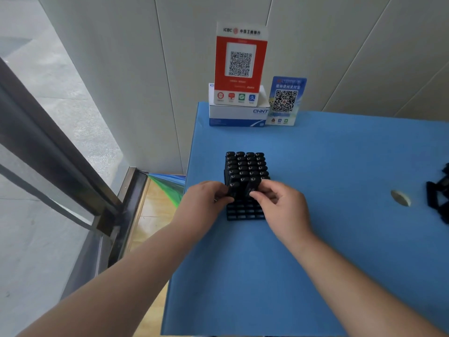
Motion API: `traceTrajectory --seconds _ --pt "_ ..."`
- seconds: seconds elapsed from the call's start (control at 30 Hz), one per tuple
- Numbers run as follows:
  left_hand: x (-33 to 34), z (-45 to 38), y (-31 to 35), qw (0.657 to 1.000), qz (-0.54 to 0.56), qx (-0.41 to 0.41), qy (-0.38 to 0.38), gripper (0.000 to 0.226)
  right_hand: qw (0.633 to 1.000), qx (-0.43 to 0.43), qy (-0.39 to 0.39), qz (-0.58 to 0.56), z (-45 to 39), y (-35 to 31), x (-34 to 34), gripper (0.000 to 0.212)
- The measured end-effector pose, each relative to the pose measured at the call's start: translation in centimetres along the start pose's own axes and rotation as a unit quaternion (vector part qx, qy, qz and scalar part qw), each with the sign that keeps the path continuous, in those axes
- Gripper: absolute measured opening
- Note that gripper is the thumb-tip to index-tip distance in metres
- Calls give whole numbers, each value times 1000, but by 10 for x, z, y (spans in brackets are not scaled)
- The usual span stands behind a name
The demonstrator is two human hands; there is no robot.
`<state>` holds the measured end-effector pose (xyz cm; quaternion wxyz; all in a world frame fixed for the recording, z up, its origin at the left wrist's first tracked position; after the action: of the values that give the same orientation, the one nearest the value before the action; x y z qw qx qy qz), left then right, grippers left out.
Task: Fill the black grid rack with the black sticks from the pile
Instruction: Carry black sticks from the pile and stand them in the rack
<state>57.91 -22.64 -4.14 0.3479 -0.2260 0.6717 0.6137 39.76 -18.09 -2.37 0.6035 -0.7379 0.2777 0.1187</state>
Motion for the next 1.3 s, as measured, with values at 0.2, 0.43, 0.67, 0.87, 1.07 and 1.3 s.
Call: traceTrajectory --seconds 0.2,0.43,0.67,0.87,1.07,1.3 --pt "2 0 -7 1000 -1 -7 -11 8 997 -33 9 74 2 4 9 8" --pt "2 -2 -7 1000 7 -4 -16 9 997 -25 13 69 1 2 15 9" --pt "1 -2 -6 1000 12 5 -22 10 996 -17 16 84 0 1 14 3" --pt "0 0 -7 1000 13 8 -25 10 996 -35 5 87 6 0 17 16" --pt "-1 1 -4 1000 6 -1 -27 12 991 -24 3 129 4 -3 19 8" --pt "-7 8 0 998 -6 -50 -30 15 993 53 8 105 10 2 2 11"
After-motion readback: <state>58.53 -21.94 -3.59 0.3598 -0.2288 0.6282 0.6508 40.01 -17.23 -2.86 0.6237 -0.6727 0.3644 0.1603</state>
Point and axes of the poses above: each hand's wrist, its own z-axis away from the middle knuckle, its own x-axis out of the palm, y = z × x, the point moved 7 cm from there along -z, towards the middle knuckle, and after that the axes turned 6 degrees about -x, right-handed, at the moved point
